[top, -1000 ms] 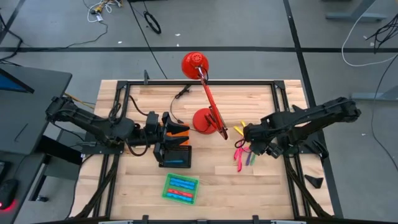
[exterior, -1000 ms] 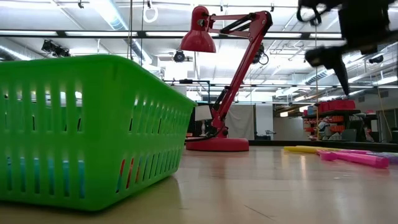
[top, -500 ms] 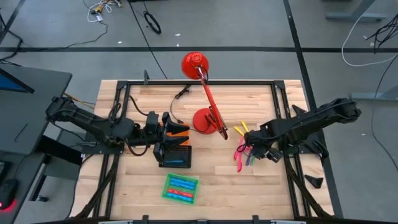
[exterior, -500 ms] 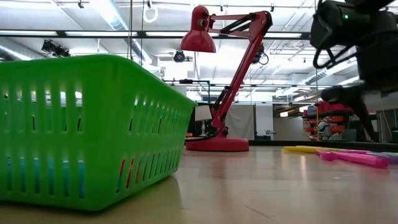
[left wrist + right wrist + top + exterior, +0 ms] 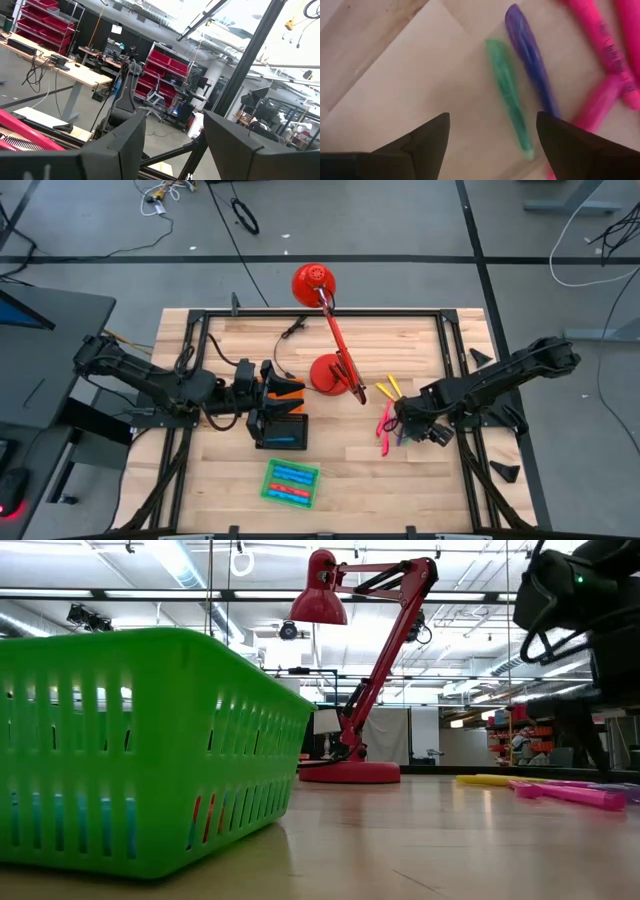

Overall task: Pick & Place Markers
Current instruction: Put the green pen into the black bin

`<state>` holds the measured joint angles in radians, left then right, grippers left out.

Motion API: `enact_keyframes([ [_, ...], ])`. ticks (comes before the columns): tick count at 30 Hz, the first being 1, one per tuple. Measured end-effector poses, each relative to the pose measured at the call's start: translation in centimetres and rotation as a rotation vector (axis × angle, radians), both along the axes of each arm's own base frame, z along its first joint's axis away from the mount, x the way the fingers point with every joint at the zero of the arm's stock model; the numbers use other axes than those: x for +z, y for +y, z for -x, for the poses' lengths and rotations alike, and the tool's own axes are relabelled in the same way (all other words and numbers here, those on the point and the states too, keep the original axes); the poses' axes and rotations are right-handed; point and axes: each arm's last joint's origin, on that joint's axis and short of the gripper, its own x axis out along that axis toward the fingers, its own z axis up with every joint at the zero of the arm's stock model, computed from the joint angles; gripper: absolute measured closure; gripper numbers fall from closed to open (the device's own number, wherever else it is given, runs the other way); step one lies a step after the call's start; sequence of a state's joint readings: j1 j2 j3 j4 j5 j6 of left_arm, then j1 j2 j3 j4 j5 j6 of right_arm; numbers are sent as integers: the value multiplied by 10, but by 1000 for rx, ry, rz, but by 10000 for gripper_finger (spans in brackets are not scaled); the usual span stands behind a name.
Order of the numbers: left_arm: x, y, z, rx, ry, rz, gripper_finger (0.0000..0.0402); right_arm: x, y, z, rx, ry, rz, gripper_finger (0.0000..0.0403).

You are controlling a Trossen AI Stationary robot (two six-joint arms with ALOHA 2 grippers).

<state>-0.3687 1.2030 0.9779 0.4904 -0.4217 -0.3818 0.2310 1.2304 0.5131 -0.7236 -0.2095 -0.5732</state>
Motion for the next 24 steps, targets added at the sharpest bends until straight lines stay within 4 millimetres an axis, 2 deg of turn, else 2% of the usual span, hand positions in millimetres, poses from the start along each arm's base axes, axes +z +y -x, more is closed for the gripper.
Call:
enact_keyframes([
  [9,0,0,0,0,0,0,193,-8,-1,4,-7,1,-17,104],
  [12,0,0,0,0,0,0,193,-8,-1,4,-10,-2,-13,117],
  [16,0,0,0,0,0,1,193,-8,-1,3,-24,-9,10,156],
  [24,1,0,0,-5,-15,24,193,-8,-2,1,-61,-41,67,273],
])
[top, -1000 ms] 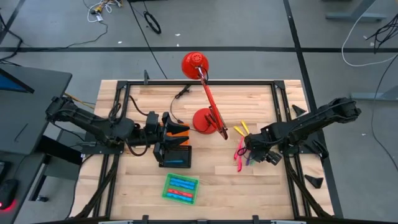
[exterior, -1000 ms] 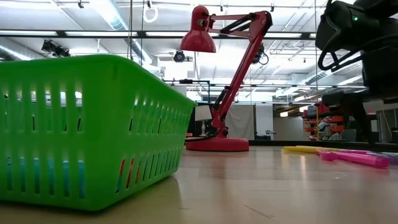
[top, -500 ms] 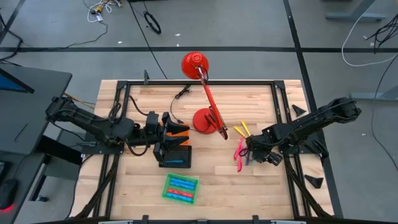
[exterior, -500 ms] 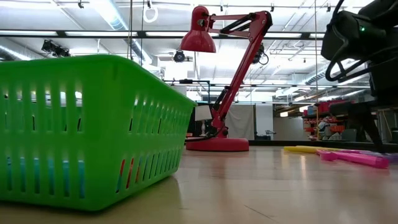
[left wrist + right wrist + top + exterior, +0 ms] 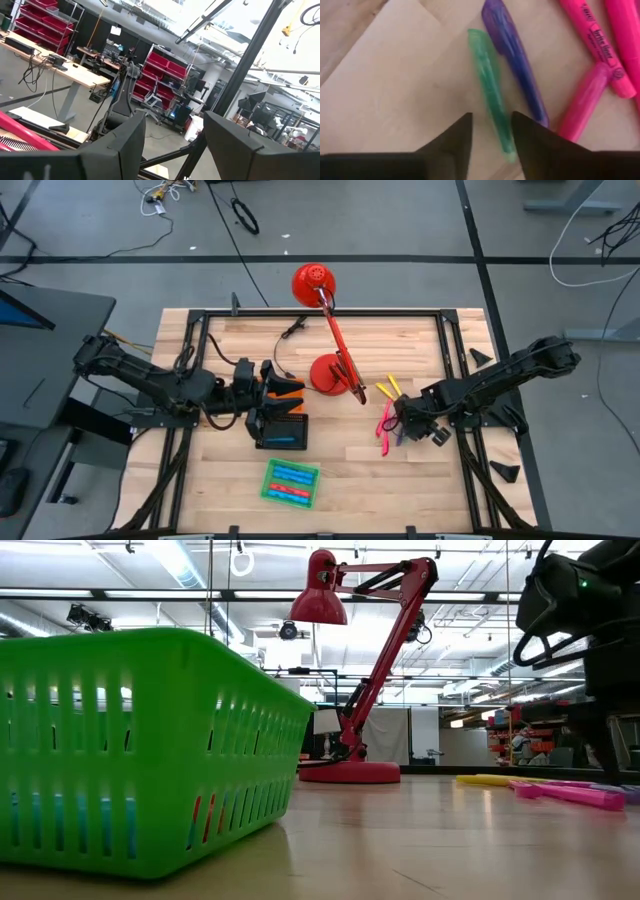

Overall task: Pick & Place Markers
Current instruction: Put the green pen into the black bin

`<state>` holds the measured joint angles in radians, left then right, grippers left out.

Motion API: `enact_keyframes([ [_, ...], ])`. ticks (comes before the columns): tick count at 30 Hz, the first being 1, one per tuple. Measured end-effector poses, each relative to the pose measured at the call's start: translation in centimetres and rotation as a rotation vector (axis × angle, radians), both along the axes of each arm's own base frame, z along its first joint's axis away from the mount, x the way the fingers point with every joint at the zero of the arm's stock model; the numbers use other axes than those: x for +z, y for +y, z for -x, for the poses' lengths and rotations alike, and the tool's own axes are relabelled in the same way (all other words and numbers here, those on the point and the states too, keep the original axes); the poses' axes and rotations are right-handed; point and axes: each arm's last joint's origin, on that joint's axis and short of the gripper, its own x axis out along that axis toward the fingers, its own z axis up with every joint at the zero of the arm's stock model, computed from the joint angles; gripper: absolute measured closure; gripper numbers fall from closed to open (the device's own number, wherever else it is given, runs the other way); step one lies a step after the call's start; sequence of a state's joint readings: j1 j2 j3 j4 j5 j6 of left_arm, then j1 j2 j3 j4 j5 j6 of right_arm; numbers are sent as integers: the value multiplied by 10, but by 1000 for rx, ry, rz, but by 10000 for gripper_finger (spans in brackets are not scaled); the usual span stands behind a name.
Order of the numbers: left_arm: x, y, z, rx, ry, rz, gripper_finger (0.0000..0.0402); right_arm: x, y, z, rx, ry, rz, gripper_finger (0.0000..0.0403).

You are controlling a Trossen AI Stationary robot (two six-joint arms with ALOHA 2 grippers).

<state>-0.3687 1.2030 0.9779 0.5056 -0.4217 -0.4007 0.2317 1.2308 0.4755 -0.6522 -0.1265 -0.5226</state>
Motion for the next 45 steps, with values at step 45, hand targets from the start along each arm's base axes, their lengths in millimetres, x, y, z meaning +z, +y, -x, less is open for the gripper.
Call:
enact_keyframes([
  [45,4,13,-3,20,-46,-5,193,185,70,-57,-354,-337,-422,385],
])
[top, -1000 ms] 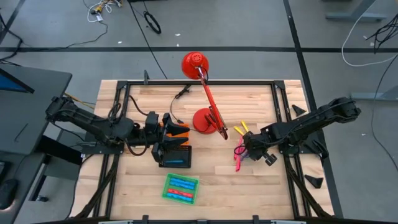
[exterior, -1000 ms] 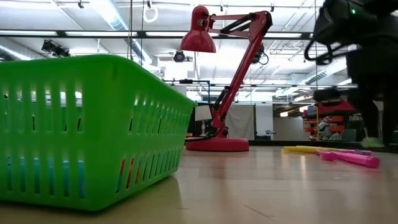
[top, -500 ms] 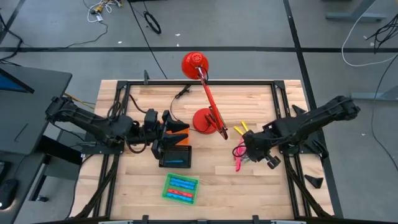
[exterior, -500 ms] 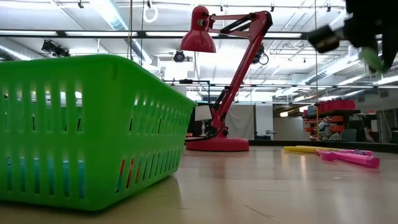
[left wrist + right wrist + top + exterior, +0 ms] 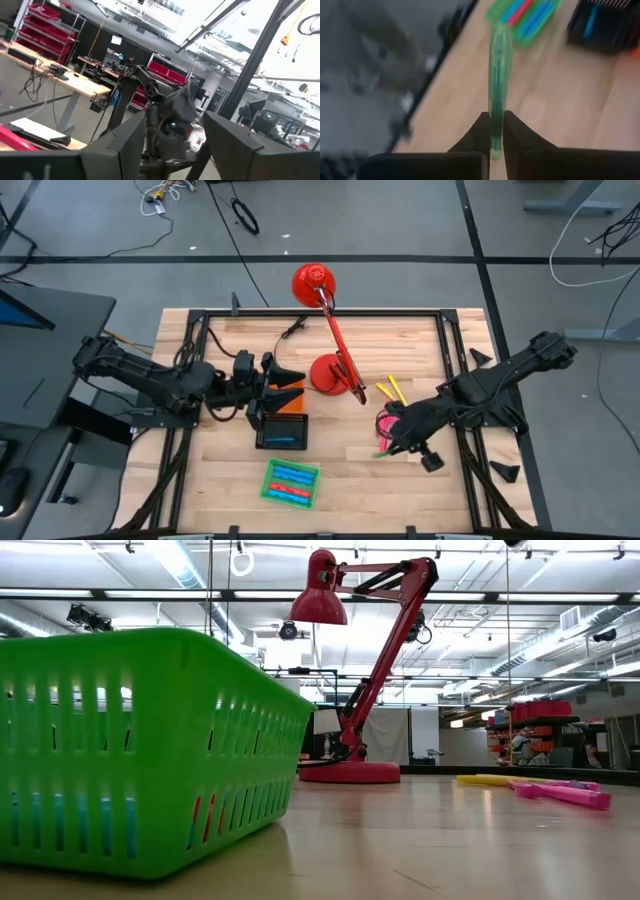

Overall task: Pick & Place Markers
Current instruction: Put the green pen into the black bin

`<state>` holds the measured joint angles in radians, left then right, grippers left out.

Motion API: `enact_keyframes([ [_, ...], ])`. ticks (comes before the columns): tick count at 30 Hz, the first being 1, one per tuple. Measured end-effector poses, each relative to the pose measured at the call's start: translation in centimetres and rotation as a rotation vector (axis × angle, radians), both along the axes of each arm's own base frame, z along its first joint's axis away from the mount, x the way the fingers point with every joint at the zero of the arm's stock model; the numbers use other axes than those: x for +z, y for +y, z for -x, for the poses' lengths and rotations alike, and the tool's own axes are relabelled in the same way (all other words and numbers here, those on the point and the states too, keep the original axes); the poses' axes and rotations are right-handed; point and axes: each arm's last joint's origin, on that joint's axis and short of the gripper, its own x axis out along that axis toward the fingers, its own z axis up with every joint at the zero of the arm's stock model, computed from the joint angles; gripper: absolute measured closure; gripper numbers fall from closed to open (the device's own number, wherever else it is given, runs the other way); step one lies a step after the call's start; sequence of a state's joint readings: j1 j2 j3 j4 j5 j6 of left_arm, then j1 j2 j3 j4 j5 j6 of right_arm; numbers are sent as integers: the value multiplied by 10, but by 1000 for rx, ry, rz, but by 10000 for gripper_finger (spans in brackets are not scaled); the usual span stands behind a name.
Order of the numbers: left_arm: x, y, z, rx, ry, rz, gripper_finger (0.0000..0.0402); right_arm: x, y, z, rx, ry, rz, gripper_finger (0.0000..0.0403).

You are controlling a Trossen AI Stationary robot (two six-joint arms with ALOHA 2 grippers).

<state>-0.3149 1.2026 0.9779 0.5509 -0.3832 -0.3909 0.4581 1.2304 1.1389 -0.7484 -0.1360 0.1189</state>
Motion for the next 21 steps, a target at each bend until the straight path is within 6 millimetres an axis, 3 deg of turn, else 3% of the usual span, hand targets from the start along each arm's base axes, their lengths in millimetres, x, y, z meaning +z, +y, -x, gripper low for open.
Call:
enact_keyframes([
  [8,2,0,1,-11,-22,-46,193,28,5,-22,-167,-354,-113,385],
  [21,2,-2,1,-39,-24,-109,193,66,-12,-47,-434,-784,-234,385],
])
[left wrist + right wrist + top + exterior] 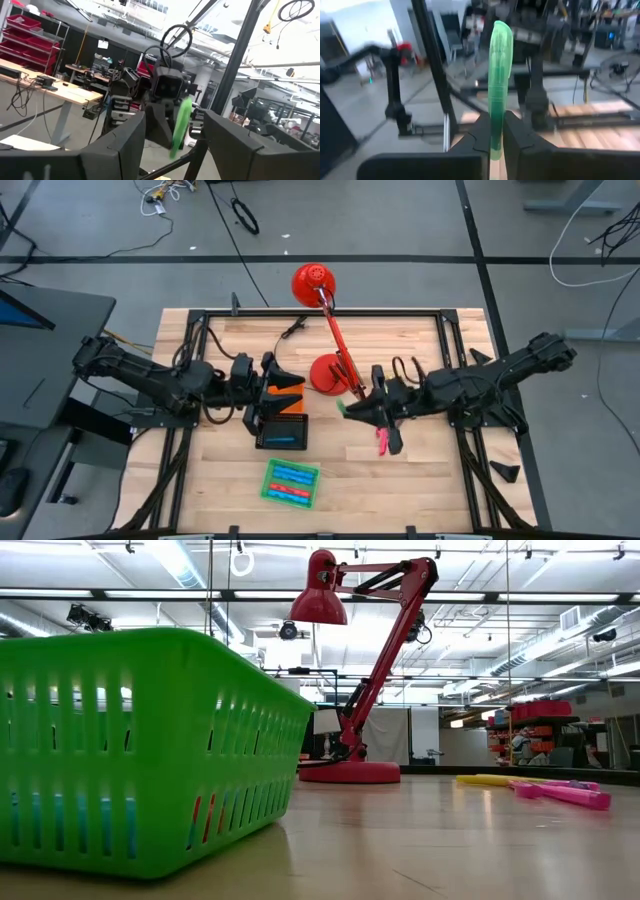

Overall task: Pick & Place Markers
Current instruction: Put the green pen into the black bin

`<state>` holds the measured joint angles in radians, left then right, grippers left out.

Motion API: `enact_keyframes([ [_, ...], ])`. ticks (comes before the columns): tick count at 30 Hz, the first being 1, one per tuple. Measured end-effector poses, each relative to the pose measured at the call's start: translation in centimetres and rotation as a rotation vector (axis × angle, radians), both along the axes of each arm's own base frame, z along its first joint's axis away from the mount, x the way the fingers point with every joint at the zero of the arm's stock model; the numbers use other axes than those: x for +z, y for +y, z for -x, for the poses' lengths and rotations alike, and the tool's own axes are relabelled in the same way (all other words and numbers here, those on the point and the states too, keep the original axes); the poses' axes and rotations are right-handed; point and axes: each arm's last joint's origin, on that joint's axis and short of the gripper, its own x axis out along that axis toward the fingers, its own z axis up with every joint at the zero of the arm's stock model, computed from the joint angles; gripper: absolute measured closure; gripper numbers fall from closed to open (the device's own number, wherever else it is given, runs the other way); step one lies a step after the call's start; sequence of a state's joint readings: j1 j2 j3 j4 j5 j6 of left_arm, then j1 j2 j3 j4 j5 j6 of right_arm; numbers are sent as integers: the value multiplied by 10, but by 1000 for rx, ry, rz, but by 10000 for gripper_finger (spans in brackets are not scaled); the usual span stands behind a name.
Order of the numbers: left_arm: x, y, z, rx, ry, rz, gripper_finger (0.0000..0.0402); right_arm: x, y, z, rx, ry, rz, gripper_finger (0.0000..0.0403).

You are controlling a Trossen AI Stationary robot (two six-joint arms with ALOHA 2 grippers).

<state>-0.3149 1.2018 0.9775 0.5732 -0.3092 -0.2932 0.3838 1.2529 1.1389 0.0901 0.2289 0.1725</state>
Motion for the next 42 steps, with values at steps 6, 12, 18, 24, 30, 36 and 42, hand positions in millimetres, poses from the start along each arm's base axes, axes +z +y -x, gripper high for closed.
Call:
enact_keyframes([
  [6,0,0,0,7,4,-21,193,8,-4,-10,-28,-128,-53,385],
  [12,-2,0,-1,10,17,-32,193,-1,-4,-24,-42,-127,-59,385],
  [18,6,-3,-9,15,187,-87,193,-1,-7,-32,-53,-183,-122,385],
  [24,32,-5,-16,33,190,-164,193,5,-11,-33,-64,-196,-119,385],
  [30,38,-5,-22,42,221,-192,193,35,-9,-39,-64,-162,6,385],
  [36,42,-5,-22,49,184,-199,193,36,-6,-51,-68,-98,46,385],
  [42,42,-6,-21,2,174,-184,193,27,-3,-62,-58,-88,43,385],
])
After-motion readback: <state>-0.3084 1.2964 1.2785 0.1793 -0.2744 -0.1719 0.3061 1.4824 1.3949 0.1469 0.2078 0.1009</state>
